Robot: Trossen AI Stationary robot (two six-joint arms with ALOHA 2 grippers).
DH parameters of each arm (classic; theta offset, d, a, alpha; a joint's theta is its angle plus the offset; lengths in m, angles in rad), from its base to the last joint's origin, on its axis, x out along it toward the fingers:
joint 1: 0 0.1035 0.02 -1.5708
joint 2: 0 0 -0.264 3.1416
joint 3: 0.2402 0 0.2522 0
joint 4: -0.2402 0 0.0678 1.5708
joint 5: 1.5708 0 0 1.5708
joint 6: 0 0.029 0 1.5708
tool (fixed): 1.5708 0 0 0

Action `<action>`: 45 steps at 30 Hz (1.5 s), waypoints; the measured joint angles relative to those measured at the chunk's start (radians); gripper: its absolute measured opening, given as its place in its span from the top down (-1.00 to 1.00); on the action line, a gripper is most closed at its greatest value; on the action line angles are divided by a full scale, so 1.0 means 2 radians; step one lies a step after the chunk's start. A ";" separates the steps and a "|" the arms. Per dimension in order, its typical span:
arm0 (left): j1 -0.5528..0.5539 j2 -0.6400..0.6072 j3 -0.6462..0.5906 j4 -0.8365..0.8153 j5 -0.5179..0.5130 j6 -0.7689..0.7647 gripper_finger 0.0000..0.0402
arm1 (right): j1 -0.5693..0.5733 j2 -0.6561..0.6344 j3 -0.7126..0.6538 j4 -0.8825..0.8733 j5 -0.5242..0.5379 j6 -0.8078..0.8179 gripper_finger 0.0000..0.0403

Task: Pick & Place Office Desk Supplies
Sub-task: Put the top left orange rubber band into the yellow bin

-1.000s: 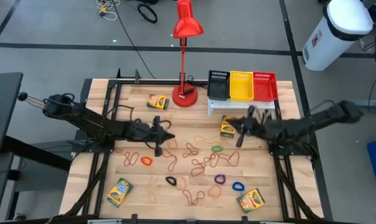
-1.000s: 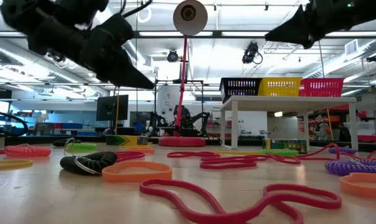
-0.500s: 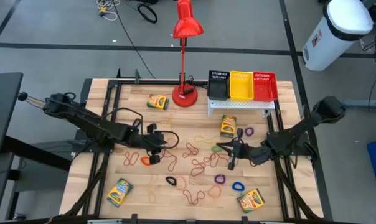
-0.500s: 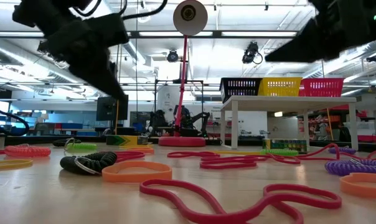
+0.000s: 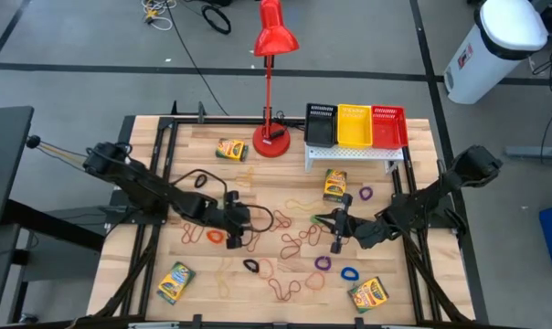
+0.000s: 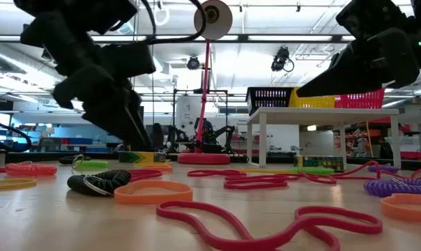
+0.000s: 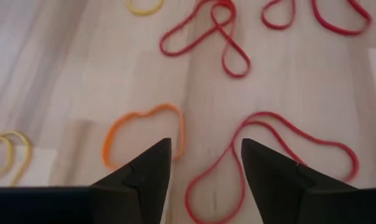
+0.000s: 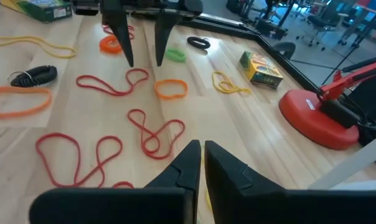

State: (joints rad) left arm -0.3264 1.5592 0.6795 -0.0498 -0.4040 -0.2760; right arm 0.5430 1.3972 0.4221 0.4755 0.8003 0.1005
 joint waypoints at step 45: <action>0.076 0.028 -0.034 0.323 0.140 0.181 0.98 | -0.055 0.034 0.000 0.022 -0.039 0.038 0.87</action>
State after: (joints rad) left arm -0.1749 1.6156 0.6119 0.5971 -0.1237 0.0851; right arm 0.4333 1.4647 0.4221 0.5199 0.7230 0.1772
